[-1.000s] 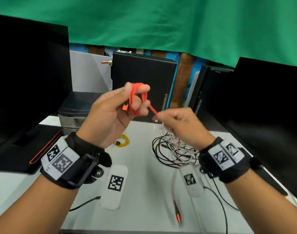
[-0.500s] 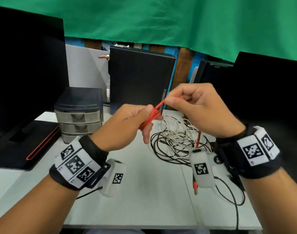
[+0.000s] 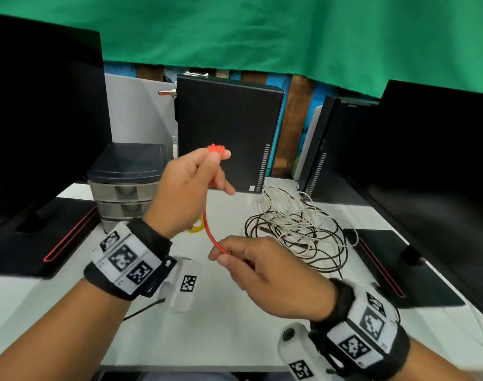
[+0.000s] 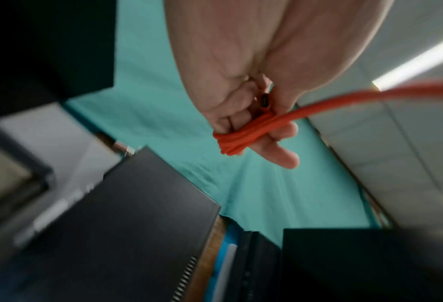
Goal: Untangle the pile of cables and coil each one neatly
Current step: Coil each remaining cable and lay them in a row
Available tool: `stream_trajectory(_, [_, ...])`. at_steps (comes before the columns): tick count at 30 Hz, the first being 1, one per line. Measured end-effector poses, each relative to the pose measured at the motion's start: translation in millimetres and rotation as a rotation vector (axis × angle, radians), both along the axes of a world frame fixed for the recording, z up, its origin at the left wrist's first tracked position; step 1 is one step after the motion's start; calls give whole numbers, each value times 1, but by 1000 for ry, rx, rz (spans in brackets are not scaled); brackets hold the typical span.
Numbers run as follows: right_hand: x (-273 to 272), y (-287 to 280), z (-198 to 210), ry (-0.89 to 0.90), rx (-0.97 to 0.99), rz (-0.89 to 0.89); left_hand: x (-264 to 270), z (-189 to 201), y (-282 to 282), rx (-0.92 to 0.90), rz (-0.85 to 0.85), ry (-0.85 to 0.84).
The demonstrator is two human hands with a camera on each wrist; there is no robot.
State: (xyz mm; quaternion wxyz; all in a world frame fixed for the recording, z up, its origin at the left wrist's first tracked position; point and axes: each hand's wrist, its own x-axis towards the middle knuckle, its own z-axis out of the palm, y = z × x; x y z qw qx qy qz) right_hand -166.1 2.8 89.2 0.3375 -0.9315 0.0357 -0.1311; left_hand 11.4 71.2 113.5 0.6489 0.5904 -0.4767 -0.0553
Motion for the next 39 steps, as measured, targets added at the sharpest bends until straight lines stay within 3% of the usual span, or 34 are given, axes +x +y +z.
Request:
stream_trajectory(2, [-6, 1, 20, -72, -108, -21, -1, -6, -1, 103, 18, -163])
stream_trajectory(5, [-7, -12, 49, -296, -156, -95, -12, -1, 5, 226, -162, -150])
stream_trajectory(8, [1, -37, 63, -482, -64, -200, -31, 14, 12, 276, -426, 103])
stream_trajectory(10, [6, -44, 60, -540, 25, -219, -41, 23, 16, 181, -563, 329])
stream_trajectory(13, [12, -35, 44, -495, 252, -158, -46, 30, 19, 28, -604, 593])
stream_trajectory(16, [16, -24, 29, -426, 460, -210, -43, 27, 17, 7, -577, 657])
stream_trajectory(24, [9, -29, 24, -336, 683, -191, -43, 18, 7, 60, -395, 523])
stream_trajectory(28, [4, -27, 29, -349, 708, -185, -48, 17, 5, 52, -109, 14])
stream_trajectory(31, [-2, -31, 34, -311, 588, -159, -41, 11, 5, 51, -30, -169])
stream_trajectory(33, [-7, -38, 39, -271, 375, -143, -37, 8, 6, 91, -164, -36])
stream_trajectory(36, [-10, -46, 41, -317, 21, -173, -44, 15, 10, 110, -434, 338])
stream_trajectory(38, [-7, -46, 41, -419, -81, -220, -49, 17, 9, 107, -463, 385])
stream_trajectory(39, [-5, -43, 41, -459, -42, -238, -49, 16, 7, 110, -433, 354])
